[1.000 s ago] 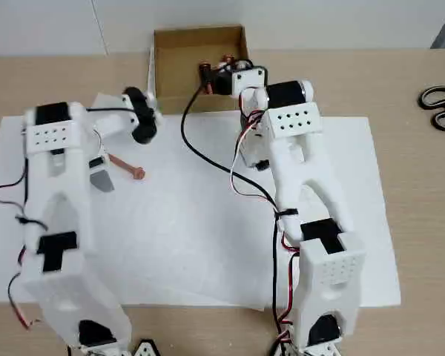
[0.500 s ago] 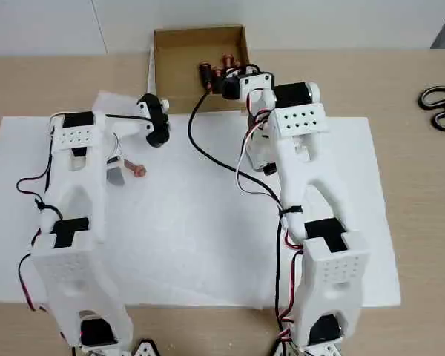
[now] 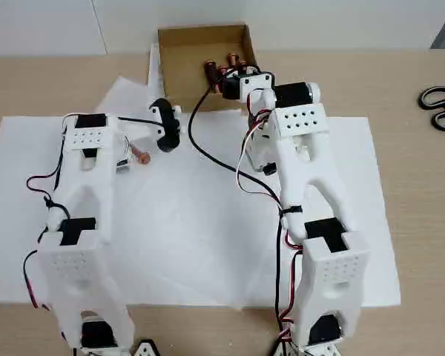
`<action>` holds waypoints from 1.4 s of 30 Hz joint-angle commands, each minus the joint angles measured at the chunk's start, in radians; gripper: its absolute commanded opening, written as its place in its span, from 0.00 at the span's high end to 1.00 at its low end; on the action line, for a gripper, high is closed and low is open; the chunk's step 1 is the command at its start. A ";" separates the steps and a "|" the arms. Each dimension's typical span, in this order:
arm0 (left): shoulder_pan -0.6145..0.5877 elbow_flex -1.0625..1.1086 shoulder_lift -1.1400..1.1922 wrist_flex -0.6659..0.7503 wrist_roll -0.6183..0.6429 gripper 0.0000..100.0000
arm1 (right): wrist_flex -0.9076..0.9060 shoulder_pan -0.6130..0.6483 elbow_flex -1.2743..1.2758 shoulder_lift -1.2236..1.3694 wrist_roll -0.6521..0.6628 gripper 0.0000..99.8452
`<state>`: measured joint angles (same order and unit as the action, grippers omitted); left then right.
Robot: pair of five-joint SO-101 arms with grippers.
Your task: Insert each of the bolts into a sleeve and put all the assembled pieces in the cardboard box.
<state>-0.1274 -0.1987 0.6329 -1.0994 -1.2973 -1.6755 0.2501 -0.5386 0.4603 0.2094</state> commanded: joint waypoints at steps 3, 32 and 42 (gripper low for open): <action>0.058 -0.031 0.044 0.069 -0.072 0.94 | -0.002 -0.008 -0.005 -0.079 0.011 1.00; 0.005 0.093 -0.195 -0.654 -0.018 0.99 | 0.002 -0.005 -0.011 -0.160 0.005 1.00; 0.025 0.271 -0.631 -0.652 -0.020 0.99 | 0.002 -0.007 -0.011 -0.179 0.003 1.00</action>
<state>-0.1059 0.0652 0.1465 -1.7238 -1.2973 -1.6755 0.2501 -0.5370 0.3514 0.2110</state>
